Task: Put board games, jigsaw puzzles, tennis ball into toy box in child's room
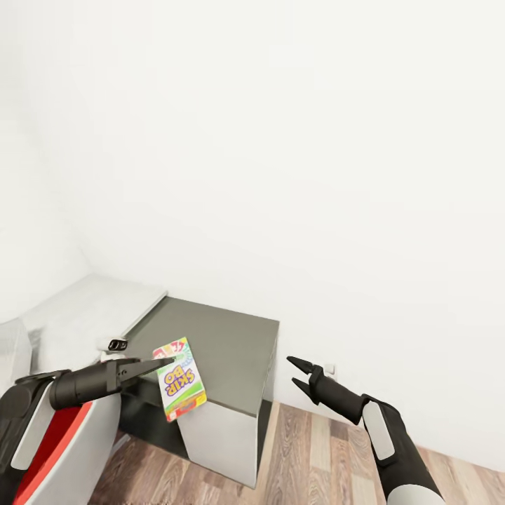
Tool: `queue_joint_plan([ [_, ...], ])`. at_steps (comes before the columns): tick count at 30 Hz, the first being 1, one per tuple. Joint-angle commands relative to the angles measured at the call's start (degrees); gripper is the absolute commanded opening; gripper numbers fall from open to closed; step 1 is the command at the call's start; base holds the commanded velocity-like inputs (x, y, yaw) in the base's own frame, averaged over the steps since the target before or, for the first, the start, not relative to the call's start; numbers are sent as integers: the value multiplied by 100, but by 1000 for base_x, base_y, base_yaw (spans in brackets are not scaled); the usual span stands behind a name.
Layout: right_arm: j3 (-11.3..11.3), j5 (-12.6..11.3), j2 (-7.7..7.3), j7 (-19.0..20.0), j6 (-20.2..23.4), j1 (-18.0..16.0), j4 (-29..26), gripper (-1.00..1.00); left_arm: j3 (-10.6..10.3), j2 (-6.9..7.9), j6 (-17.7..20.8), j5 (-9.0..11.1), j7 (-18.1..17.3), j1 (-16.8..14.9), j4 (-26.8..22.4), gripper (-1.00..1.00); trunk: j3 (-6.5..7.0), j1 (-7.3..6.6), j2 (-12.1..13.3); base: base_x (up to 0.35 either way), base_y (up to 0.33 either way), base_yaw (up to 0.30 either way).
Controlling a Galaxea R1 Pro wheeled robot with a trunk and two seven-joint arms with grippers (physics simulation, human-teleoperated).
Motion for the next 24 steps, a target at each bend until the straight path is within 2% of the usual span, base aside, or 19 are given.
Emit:
queue_joint_plan([
  [1, -23, 20, 6, 22, 27, -5, -3, 100, -4, 1, 60, 10, -11, -6, 1, 100, -4, 1, -9, -126, 0, 242],
  [6, -22, 24, 5, 22, 24, -5, -3, 100, -8, 1, 61, 10, -11, -7, 1, 100, 24, 1, -9, -135, 0, 243],
  [14, -22, 24, 11, 22, 21, -5, -3, 100, -16, 1, 61, 10, -11, -6, 1, 100, 62, 1, -9, -25, 37, 243],
  [20, -26, 18, 13, 30, 16, -5, -3, 100, -26, 1, 62, 10, -11, -7, 1, 100, 66, 1, -9, -31, 201, 67],
  [24, -23, 16, 6, 31, 23, -5, -3, 100, -10, 1, 45, 10, -11, -7, 1, 100, 66, 1, -9, -10, 53, 7],
])
